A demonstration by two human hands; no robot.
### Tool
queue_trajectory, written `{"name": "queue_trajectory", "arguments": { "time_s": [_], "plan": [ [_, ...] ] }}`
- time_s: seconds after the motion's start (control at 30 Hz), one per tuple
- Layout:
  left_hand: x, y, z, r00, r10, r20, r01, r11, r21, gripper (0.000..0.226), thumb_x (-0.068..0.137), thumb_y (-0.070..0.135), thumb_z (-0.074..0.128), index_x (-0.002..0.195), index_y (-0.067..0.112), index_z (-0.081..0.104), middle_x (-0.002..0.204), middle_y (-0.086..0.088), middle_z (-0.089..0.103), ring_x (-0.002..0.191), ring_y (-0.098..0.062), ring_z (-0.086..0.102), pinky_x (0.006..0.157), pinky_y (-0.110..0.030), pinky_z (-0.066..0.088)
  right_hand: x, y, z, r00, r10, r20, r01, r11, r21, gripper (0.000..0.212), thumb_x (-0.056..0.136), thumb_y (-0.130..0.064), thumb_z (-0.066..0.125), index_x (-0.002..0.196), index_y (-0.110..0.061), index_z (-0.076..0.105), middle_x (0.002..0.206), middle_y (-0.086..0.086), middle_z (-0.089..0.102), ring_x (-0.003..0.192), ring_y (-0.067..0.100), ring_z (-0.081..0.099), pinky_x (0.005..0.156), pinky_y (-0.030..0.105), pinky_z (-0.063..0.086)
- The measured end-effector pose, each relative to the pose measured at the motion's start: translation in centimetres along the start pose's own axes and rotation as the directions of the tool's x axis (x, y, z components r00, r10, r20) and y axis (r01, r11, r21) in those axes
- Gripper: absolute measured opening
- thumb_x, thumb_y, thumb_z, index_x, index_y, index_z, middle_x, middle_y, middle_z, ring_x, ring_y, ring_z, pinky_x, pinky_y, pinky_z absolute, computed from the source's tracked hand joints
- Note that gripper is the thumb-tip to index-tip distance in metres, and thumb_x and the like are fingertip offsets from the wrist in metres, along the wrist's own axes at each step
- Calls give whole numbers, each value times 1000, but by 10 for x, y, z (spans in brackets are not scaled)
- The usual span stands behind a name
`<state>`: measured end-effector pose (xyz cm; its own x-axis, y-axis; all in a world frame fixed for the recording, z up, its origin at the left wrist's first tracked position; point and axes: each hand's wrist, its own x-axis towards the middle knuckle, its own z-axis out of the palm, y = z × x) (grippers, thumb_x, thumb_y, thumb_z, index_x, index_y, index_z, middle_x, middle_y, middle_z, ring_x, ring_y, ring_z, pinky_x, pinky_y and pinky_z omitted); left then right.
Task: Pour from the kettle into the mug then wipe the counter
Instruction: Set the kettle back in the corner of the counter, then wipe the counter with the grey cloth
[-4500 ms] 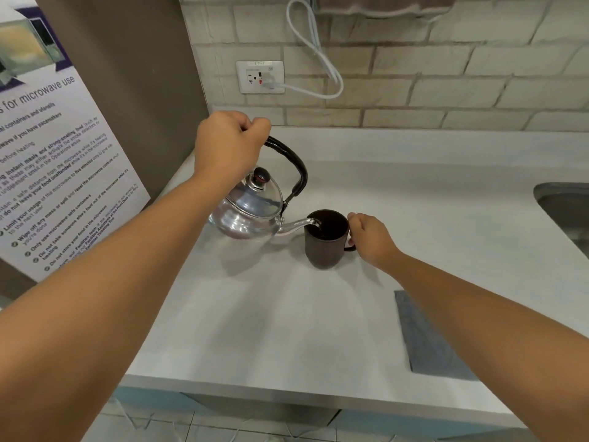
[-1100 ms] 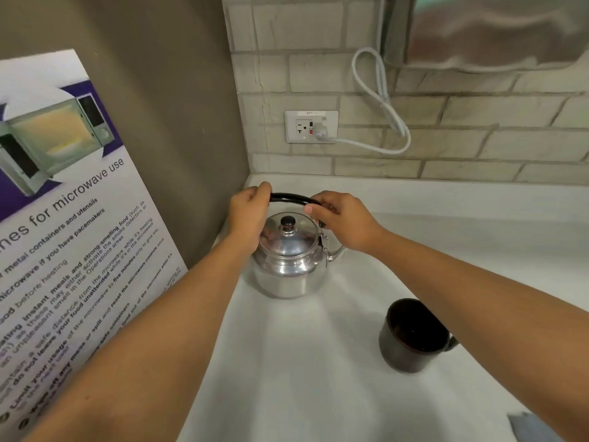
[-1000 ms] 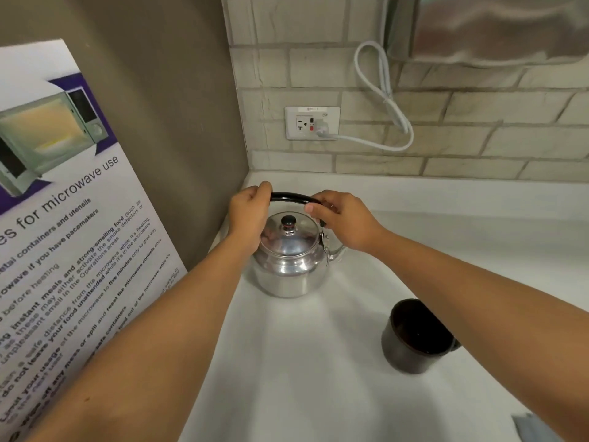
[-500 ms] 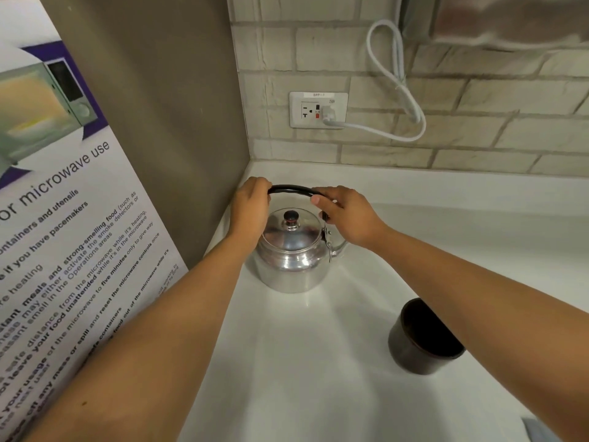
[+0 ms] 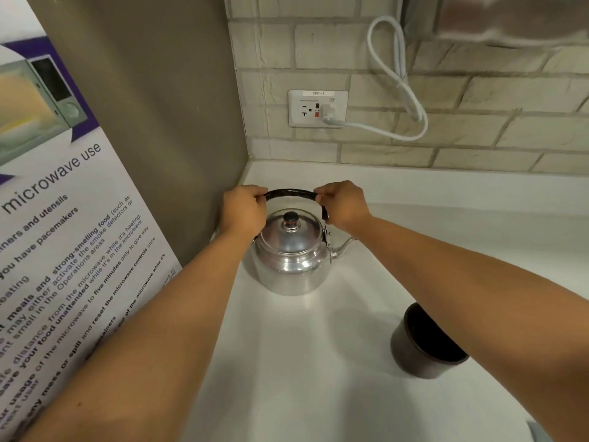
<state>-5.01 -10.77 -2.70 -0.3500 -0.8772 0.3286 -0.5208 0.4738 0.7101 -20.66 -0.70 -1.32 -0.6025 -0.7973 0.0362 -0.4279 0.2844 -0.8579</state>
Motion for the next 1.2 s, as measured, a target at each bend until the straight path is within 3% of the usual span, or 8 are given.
{"name": "queue_trajectory", "arguments": {
  "time_s": [0.1, 0.33, 0.5, 0.63, 0.87, 1.0, 1.13, 1.2],
  "plan": [
    [12, -1, 1, 994, -59, 96, 51, 995, 87, 24, 87, 5, 56, 104, 8, 72, 108, -10, 72, 98, -25, 66, 79, -18, 43, 7, 4, 2, 999, 25, 23, -24, 998, -60, 24, 89, -8, 59, 109, -3, 71, 102, 15, 71, 61, 14, 56, 70, 20, 54],
    [19, -5, 2, 977, -89, 191, 59, 986, 159, 21, 83, 4, 57, 93, 7, 75, 101, -8, 74, 85, -18, 64, 67, -20, 42, 10, 8, 5, 999, 46, 22, -44, 993, -109, 21, 87, -10, 61, 102, -5, 74, 108, 10, 73, 81, 14, 61, 56, 8, 41],
    [16, 3, -5, 960, -117, 253, 60, 973, 224, 17, 87, 7, 53, 80, 6, 68, 84, -10, 62, 76, -25, 53, 71, -28, 46, 1, 2, -3, 995, 66, 80, -48, 975, -216, 30, 94, -15, 49, 111, 0, 69, 120, 15, 67, 110, 26, 61, 81, 23, 43],
    [3, 26, -15, 981, -78, 179, 42, 979, 197, 29, 92, 18, 52, 114, 3, 64, 121, -14, 64, 111, -30, 58, 89, -29, 43, -22, -10, -23, 995, 32, 97, -12, 980, -201, 38, 95, -19, 46, 130, -8, 57, 143, 8, 51, 131, 23, 46, 98, 17, 33],
    [-86, 76, -33, 973, 230, -14, -229, 972, 42, 32, 90, 22, 56, 120, 11, 61, 122, -9, 62, 113, -23, 55, 88, -16, 34, -115, -22, -88, 974, -220, -52, 215, 973, -89, 26, 92, -27, 54, 114, -19, 67, 117, -4, 66, 95, 8, 57, 82, 18, 43],
    [-182, 73, -21, 942, 335, 25, -335, 942, -4, 29, 89, 20, 58, 117, 12, 61, 117, -10, 63, 109, -27, 55, 88, -24, 37, -193, 10, -139, 908, -359, -217, 329, 930, -164, 24, 91, -33, 51, 107, -27, 68, 106, -15, 62, 97, 3, 57, 74, 3, 39],
    [-276, 39, -2, 951, 201, 235, -231, 967, 110, 42, 93, 29, 55, 129, 9, 54, 132, -11, 57, 121, -28, 51, 104, -30, 34, -280, 102, -185, 872, -218, -438, 77, 946, -316, 28, 90, -20, 45, 111, -22, 64, 112, -1, 66, 104, 26, 59, 86, 33, 47],
    [-309, 18, 0, 940, 111, 322, -186, 959, 214, 51, 96, 35, 47, 138, 7, 44, 143, -13, 47, 132, -28, 42, 112, -34, 26, -324, 155, -193, 932, -23, -363, -144, 893, -426, 34, 93, -19, 44, 124, -16, 57, 126, 13, 62, 112, 37, 56, 92, 44, 45]
  ]
}}
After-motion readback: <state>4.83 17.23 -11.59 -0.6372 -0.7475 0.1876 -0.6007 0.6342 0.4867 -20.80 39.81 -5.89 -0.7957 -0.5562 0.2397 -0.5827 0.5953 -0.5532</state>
